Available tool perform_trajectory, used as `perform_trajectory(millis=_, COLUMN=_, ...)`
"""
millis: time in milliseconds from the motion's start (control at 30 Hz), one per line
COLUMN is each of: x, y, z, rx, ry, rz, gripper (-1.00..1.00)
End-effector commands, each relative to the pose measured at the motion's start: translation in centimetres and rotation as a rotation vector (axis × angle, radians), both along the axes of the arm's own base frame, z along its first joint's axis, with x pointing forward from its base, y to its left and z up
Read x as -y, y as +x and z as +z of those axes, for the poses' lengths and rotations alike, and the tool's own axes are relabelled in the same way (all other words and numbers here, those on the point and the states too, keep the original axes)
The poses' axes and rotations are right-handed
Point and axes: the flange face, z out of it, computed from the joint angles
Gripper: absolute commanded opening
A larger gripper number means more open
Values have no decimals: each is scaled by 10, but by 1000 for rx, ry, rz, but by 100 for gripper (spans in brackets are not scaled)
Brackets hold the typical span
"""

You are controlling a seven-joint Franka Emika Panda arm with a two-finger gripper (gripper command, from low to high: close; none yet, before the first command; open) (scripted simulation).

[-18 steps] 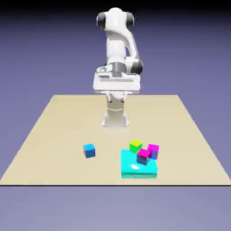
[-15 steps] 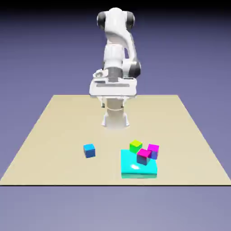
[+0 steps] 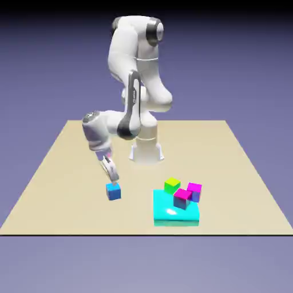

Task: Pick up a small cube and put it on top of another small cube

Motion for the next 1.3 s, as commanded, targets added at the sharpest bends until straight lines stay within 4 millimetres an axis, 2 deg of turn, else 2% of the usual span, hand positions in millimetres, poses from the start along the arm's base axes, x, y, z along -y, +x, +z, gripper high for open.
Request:
perform_trajectory(millis=0, x=-2, y=0, z=-11, rx=1, ry=0, rz=1, gripper=0)
perform_trajectory(millis=133, x=-10, y=-4, z=-55, rx=-1, ry=0, rz=0, gripper=0)
perform_trajectory(millis=167, x=-10, y=-5, z=-58, rx=-1, ry=-1, rz=0, gripper=0)
perform_trajectory(millis=200, x=-10, y=-5, z=-58, rx=-1, ry=-1, rz=0, gripper=-100)
perform_trajectory(millis=233, x=-10, y=-5, z=-58, rx=-1, ry=-1, rz=0, gripper=-100)
perform_trajectory(millis=433, x=1, y=0, z=8, rx=-1, ry=0, rz=0, gripper=-100)
perform_trajectory(millis=500, x=1, y=0, z=11, rx=-1, ry=-1, rz=0, gripper=-100)
perform_trajectory(millis=600, x=-47, y=57, z=31, rx=6, ry=12, rz=253, gripper=-100)
perform_trajectory(millis=733, x=-131, y=118, z=62, rx=7, ry=18, rz=585, gripper=-100)
perform_trajectory(millis=867, x=-230, y=154, z=99, rx=3, ry=12, rz=908, gripper=-100)
perform_trajectory(millis=967, x=-310, y=163, z=129, rx=0, ry=-1, rz=1143, gripper=-100)
perform_trajectory(millis=1033, x=-310, y=163, z=129, rx=0, ry=-1, rz=1144, gripper=-100)
perform_trajectory(millis=1167, x=-311, y=151, z=62, rx=-1, ry=-1, rz=1144, gripper=-100)
perform_trajectory(millis=1200, x=-311, y=151, z=61, rx=0, ry=-1, rz=1144, gripper=-100)
perform_trajectory(millis=1233, x=-311, y=151, z=61, rx=0, ry=-1, rz=1144, gripper=100)
perform_trajectory(millis=1267, x=-311, y=151, z=61, rx=-1, ry=-1, rz=1144, gripper=100)
